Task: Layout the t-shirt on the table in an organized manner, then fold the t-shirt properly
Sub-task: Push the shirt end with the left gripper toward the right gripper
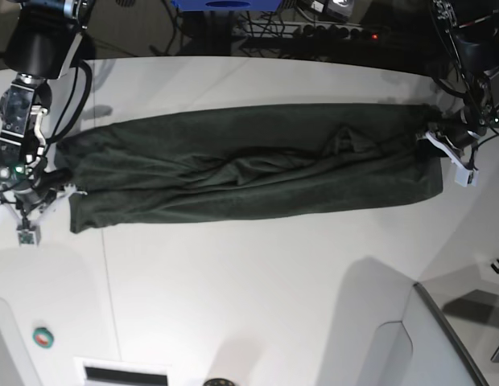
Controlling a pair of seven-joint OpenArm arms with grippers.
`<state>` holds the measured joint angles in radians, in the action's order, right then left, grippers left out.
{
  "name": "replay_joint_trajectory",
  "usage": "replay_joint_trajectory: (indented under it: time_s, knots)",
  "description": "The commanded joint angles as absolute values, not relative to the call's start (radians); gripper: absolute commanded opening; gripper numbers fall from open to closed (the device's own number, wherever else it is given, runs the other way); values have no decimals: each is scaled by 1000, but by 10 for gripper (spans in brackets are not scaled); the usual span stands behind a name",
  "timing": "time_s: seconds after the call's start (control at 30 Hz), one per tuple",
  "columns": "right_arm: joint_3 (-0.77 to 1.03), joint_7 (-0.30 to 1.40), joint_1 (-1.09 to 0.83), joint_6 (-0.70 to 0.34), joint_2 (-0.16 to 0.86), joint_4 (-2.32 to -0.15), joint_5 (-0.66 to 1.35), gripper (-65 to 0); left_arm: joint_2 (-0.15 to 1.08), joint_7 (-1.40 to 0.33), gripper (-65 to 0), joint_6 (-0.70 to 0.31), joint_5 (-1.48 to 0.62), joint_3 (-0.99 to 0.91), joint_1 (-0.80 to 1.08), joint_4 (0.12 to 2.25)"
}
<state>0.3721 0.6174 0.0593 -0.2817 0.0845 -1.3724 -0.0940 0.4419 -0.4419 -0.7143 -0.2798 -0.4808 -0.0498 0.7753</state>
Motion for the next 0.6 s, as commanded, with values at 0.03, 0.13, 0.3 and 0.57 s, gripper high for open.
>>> replay_joint_trajectory:
  time_s: [0.03,0.13,0.3,0.57]
  knots:
    - [371,599,64,-289,96,-1420,-93,-635,487,-467,-650,-698,-254,-483,-70,789]
    - [371,599,51,-289,97,-1449,-93,-635,501,-476,-650,-698,-251,-483,-65,894]
    - [371,601,53,-289,102,-1449,-93,-635,455,-576,-650,-698,-254,-481,39,1210]
    - [371,601,59,-289,102,-1448,-93,-635,312,-634,-650,-631,-248,-378,185,1616]
